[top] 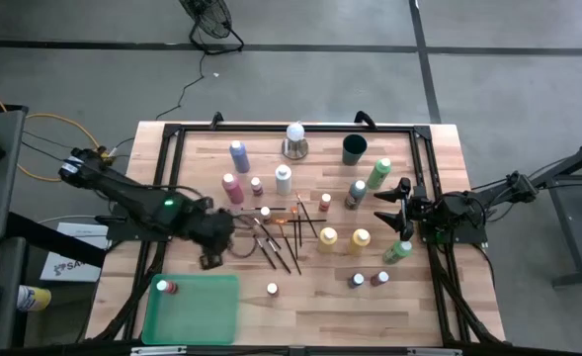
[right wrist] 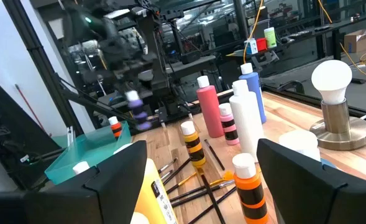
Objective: Pick & Place Paint Supplies
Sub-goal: Put the purple paint bottle into the green bin
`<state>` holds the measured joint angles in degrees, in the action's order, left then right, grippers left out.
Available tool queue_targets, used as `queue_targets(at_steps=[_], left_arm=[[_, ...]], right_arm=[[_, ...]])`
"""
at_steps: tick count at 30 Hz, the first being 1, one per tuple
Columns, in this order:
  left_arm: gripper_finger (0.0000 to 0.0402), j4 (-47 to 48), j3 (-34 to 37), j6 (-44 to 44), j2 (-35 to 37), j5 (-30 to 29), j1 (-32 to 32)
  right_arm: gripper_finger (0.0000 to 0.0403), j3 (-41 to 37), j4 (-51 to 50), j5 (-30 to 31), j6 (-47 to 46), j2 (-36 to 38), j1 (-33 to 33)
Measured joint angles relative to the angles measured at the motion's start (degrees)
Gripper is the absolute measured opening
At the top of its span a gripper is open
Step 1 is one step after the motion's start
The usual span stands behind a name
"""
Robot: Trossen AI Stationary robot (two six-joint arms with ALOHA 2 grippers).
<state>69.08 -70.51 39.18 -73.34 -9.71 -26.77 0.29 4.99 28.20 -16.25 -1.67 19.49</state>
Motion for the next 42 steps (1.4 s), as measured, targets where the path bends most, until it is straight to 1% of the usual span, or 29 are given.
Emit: queue_targets(at_steps=[2, 5, 8, 11, 18, 26, 30, 32, 34, 42], left_arm=[[0.0119, 1.6, -1.2, 0.0, 1.3, 0.6, -4.1], [0.0119, 1.3, -2.6, 0.0, 2.2, 1.6, -11.3], [0.0119, 1.1, -3.0, 0.1, 2.1, 1.5, -18.8], [0.0119, 0.5, -2.9, 2.6, 1.2, 1.6, -25.4], [0.0120, -0.2, -2.9, 3.3, -3.1, 1.4, -35.8], [0.0120, 0.0, -2.9, 3.5, -8.8, 1.3, -42.6], [0.0120, 0.8, -2.9, 7.9, -9.8, 0.9, -44.7], [0.0120, 2.2, -2.6, 11.3, -9.8, 0.9, -45.3], [0.0120, 1.7, -1.5, 13.7, -9.6, 1.1, -45.4], [0.0120, -5.7, 4.3, 19.3, -9.4, 3.2, -45.4]], right_arm=[[0.0299, 0.0, 0.0, 0.0, 0.0, 0.0, 0.0], [0.0299, 0.0, 0.0, 0.0, 0.0, 0.0, 0.0], [0.0299, 0.0, 0.0, 0.0, 0.0, 0.0, 0.0], [0.0299, 0.0, 0.0, 0.0, 0.0, 0.0, 0.0], [0.0299, 0.0, 0.0, 0.0, 0.0, 0.0, 0.0], [0.0299, 0.0, 0.0, 0.0, 0.0, 0.0, 0.0], [0.0299, 0.0, 0.0, 0.0, 0.0, 0.0, 0.0], [0.0299, 0.0, 0.0, 0.0, 0.0, 0.0, 0.0], [0.0299, 0.0, 0.0, 0.0, 0.0, 0.0, 0.0], [0.0299, 0.0, 0.0, 0.0, 0.0, 0.0, 0.0]])
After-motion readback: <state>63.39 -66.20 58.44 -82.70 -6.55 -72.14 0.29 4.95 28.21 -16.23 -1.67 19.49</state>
